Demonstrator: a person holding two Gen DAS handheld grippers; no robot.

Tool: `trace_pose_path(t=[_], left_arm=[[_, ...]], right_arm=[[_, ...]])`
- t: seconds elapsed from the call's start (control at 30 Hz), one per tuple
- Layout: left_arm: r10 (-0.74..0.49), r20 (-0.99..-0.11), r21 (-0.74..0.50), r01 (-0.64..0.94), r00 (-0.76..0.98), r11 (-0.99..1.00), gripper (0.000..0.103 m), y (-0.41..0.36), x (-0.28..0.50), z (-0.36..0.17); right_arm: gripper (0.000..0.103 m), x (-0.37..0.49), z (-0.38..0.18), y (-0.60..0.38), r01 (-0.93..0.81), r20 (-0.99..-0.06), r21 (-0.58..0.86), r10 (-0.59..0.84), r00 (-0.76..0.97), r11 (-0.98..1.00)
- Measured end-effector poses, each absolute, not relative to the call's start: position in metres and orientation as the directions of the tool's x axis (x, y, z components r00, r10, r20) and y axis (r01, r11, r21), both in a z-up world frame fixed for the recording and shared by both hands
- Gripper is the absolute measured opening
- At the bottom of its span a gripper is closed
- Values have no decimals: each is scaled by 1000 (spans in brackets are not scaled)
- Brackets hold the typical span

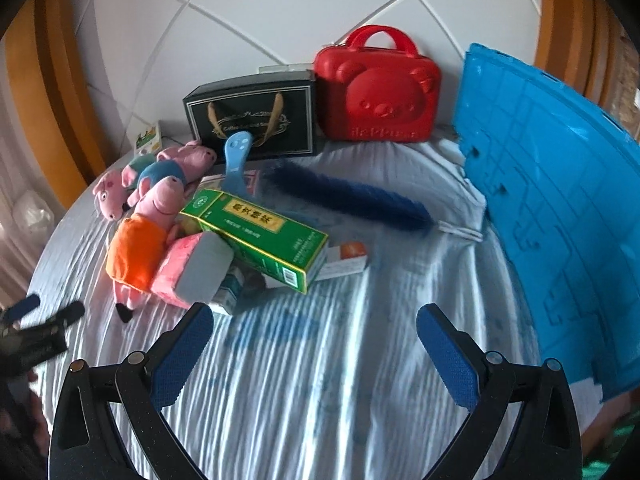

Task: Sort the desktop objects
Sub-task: 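Grasp the orange-dressed pig plush with left tool while right tool grasps green syrup box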

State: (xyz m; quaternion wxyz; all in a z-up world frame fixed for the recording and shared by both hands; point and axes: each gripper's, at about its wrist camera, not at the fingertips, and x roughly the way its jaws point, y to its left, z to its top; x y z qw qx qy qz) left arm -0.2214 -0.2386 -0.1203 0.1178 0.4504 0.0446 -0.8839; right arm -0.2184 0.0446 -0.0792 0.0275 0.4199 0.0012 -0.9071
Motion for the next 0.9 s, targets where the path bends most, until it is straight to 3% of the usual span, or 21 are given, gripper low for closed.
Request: trace_pose_path(t=[0.37, 0.63, 0.77, 0.9], left_arm=[[-117, -896, 35, 195, -429, -980, 103, -256, -335, -164], [-70, -942, 8, 188, -328, -982, 103, -257, -387, -216], [-136, -933, 80, 177, -334, -981, 81, -250, -389, -222], [-192, -913, 126, 200, -360, -972, 80, -248, -352, -197]], right_arm=[[103, -285, -92, 57, 99, -803, 13, -69, -592, -995], [103, -347, -126, 34, 242, -863, 13, -133, -488, -970], [103, -373, -139, 18, 287, -880, 26, -158, -447, -957], [103, -380, -146, 0, 373, -894, 14, -178, -411, -928]])
